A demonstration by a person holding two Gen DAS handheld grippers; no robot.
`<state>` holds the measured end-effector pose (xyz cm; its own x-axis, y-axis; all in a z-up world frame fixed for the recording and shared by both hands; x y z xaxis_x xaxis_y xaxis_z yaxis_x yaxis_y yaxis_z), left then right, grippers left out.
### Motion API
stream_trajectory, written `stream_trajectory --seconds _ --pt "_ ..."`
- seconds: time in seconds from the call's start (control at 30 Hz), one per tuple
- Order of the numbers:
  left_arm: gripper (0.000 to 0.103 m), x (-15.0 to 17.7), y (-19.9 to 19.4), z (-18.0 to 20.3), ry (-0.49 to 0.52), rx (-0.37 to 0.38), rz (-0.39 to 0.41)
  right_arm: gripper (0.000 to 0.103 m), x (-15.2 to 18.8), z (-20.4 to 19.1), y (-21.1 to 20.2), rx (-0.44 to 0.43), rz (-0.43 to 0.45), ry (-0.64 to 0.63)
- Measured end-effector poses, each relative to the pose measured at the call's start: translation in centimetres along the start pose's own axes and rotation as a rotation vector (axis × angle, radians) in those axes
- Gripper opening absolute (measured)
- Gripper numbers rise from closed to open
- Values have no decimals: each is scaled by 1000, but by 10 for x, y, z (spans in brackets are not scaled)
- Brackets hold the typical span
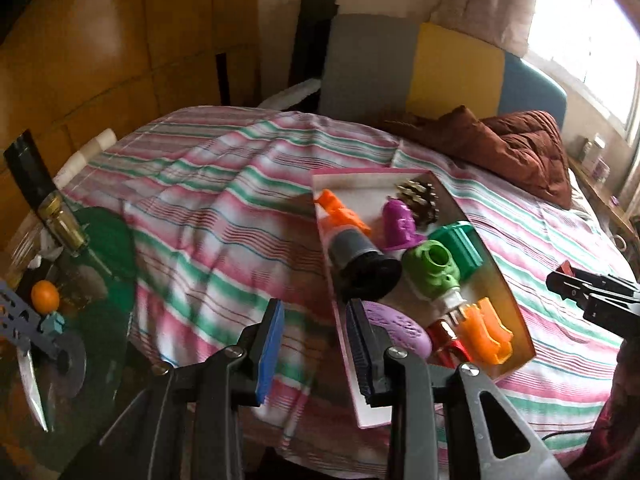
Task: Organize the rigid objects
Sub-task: 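Carry the red puzzle piece into the tray and open the right gripper, then withdraw the open right gripper from the tray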
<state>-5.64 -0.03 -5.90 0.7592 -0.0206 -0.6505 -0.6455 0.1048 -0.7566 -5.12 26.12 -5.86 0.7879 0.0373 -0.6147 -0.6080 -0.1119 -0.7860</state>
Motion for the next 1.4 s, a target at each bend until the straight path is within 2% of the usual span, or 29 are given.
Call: stream_trajectory --seconds 0.23,0.47,0.63,0.67,0.8,0.9,1.0,1.13,1.23,1.33,1.4 --pt "33 -4 -6 -15 -45 -16 24 47 -27 -91 9 -152 34 -141" --pt "34 -7 -6 -26 -73 -50 39 47 -34 -135 45 -198 1 -188" --pt "34 -6 -4 -27 -41 -98 47 48 -29 -140 78 -192 -64 -177" --pt "34 -6 -3 -28 -42 -99 44 50 -29 -141 78 -190 -40 -187" --pt "35 -6 1 -31 -68 -104 21 51 -28 -143 79 -180 -39 -205" --pt "35 -6 3 -33 -96 -98 4 56 -27 -141 78 -192 -45 -184" --pt "35 -7 -2 -34 -120 -114 26 58 -25 -138 69 -191 -27 -165" --pt "35 -9 -13 -28 -89 -171 95 69 -19 -130 53 -155 17 -136" --pt "35 -10 -20 -21 -65 -182 126 70 -14 -123 40 -125 43 -113" --pt "35 -8 -26 -12 -52 -157 140 75 -9 -113 26 -72 75 -83" --pt "35 -6 -29 -7 -52 -130 137 75 -4 -105 15 -26 99 -54"
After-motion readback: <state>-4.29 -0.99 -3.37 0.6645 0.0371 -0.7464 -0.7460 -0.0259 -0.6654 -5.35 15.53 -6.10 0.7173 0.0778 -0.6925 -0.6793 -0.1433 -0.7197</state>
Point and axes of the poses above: each gripper's, at about its wrist camera, not at the fingertips, and y roughly the way its jaws point, z to its right, x to its underside, the point moved 4 cm from there along y, roughly the way its jaws point, and after that the axes turned 2 degrees about -y, right-handed, at the moved point
